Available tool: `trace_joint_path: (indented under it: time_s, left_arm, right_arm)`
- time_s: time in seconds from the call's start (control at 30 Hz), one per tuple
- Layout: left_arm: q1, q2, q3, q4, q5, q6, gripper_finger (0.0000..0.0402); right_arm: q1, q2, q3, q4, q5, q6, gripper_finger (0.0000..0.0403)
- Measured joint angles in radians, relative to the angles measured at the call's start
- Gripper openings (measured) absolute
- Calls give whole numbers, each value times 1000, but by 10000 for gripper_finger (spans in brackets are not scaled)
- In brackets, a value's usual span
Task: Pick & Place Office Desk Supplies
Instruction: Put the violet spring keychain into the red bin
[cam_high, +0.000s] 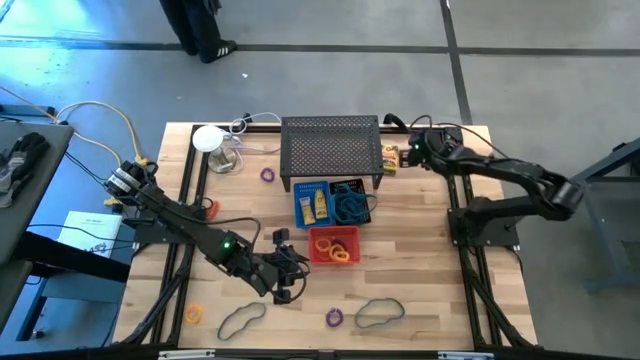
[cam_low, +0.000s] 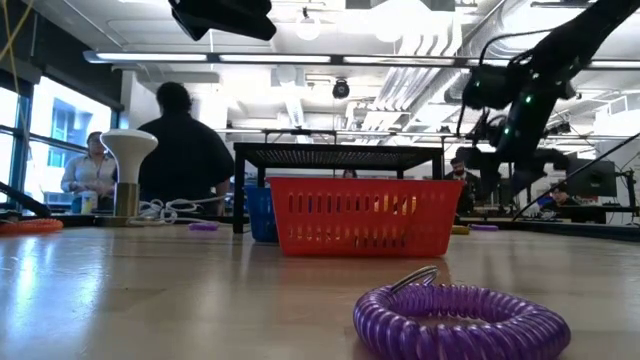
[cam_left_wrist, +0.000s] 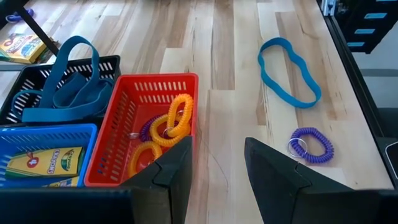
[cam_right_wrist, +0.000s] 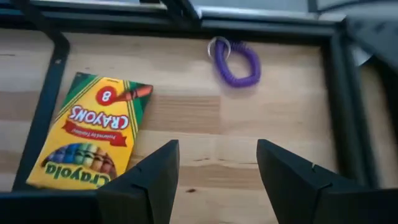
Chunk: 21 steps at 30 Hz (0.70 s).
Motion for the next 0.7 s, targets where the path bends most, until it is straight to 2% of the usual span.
trace_joint_path:
  time_s: [0.17,0.37,0.7]
  left_arm:
    - [0,0,0,0,0,0,141]
    - [0,0,0,-1,0,0,141]
    - [4,0,0,-1,-1,0,141]
  right_arm:
    - [-105,117,0,76,-49,-23,203]
    - [-74,173,10,124,58,3,203]
    - [-58,178,10,220,-1,107,203]
